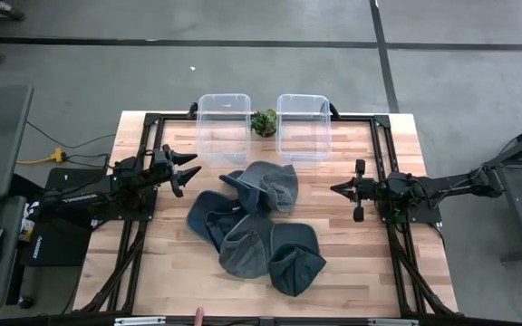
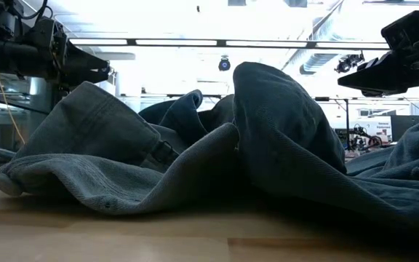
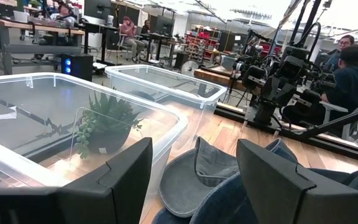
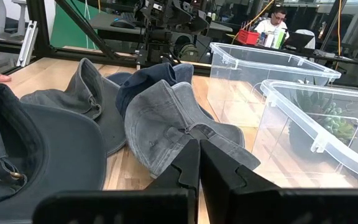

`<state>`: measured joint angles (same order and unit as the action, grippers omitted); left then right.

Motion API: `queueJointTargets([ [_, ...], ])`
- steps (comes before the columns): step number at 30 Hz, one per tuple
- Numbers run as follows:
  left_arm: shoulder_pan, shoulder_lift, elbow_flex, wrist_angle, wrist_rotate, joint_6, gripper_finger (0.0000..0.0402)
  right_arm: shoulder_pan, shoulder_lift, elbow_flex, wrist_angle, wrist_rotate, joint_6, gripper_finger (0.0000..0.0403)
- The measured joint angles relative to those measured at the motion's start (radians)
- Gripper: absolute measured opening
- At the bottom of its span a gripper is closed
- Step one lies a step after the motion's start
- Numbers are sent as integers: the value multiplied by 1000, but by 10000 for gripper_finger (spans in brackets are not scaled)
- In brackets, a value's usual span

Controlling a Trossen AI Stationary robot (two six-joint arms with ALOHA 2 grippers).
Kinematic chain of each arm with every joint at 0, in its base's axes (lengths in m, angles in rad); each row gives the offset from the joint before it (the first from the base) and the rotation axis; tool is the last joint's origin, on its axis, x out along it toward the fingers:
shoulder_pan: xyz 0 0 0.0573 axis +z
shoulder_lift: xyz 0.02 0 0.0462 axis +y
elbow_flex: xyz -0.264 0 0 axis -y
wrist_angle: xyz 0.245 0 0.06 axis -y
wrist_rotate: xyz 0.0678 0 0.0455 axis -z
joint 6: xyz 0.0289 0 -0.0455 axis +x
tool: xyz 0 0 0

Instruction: Pick & Place hat

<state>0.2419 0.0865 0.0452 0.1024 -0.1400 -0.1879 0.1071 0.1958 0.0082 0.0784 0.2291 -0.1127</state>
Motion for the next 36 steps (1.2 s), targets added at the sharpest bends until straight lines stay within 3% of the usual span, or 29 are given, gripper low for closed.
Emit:
queueJointTargets([
  [36,0,0,0,0,0,0,232,-2,0,0,33,34,0,4],
])
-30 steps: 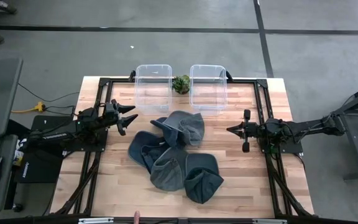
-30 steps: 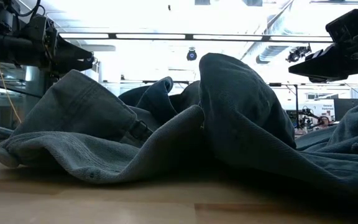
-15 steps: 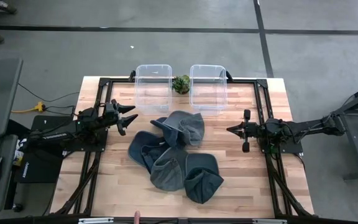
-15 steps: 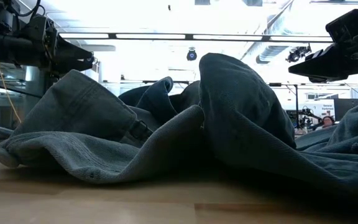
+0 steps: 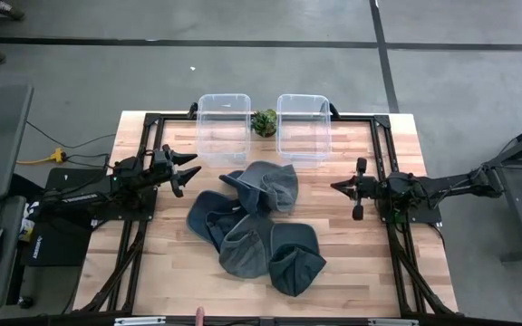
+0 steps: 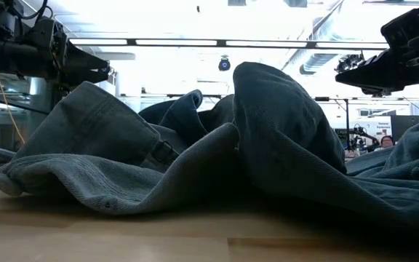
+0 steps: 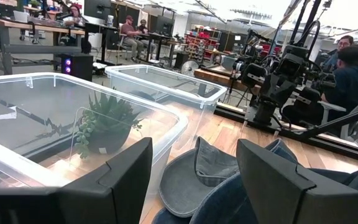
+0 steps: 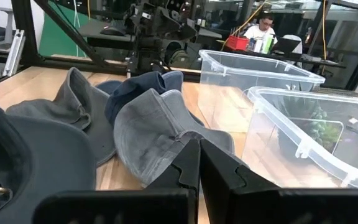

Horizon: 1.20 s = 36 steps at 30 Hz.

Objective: Pick & Place hat
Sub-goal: Put the top gray cap into the left transparent bin

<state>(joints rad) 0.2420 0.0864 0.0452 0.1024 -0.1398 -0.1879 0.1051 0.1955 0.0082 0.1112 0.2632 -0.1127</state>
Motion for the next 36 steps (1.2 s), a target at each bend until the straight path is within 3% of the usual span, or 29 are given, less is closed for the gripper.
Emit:
queueJointTargets([
  [12,0,0,0,0,0,0,232,0,0,0,4,-36,52,5],
  [18,0,0,0,0,0,0,232,-1,1,0,-10,48,19,13],
  [22,0,0,0,0,0,0,232,-1,1,2,-12,67,19,57],
  [31,0,0,0,0,0,0,232,-1,34,20,-11,56,61,201],
  [36,0,0,0,0,0,0,232,0,78,20,20,56,59,241],
])
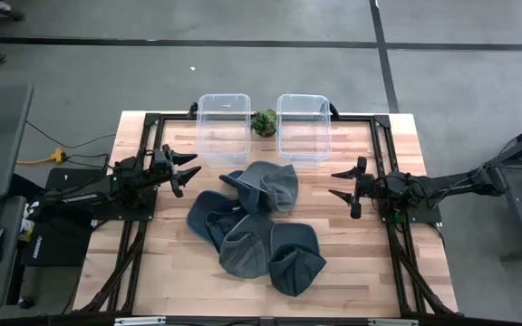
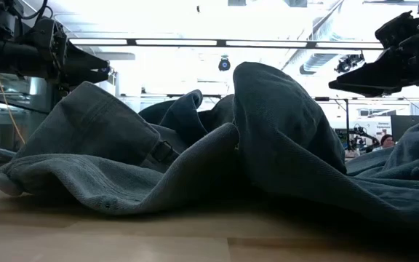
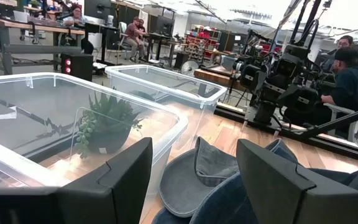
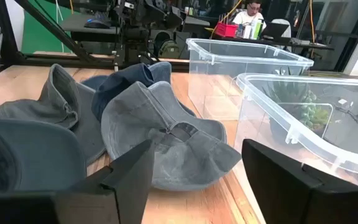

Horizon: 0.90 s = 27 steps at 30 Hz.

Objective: Pick & Place hat
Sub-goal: Put the top gray cap into the left transparent bin

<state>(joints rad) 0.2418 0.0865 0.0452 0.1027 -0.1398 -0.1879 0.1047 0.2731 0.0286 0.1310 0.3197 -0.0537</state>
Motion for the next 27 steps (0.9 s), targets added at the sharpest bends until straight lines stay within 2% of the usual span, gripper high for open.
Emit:
queueJointTargets([
  [8,0,0,0,0,0,0,232,1,133,74,0,-1,-4,244],
  [19,0,0,0,0,0,0,232,1,444,241,-62,-19,1,244],
  [27,0,0,0,0,0,0,232,1,701,397,-59,-66,182,244],
])
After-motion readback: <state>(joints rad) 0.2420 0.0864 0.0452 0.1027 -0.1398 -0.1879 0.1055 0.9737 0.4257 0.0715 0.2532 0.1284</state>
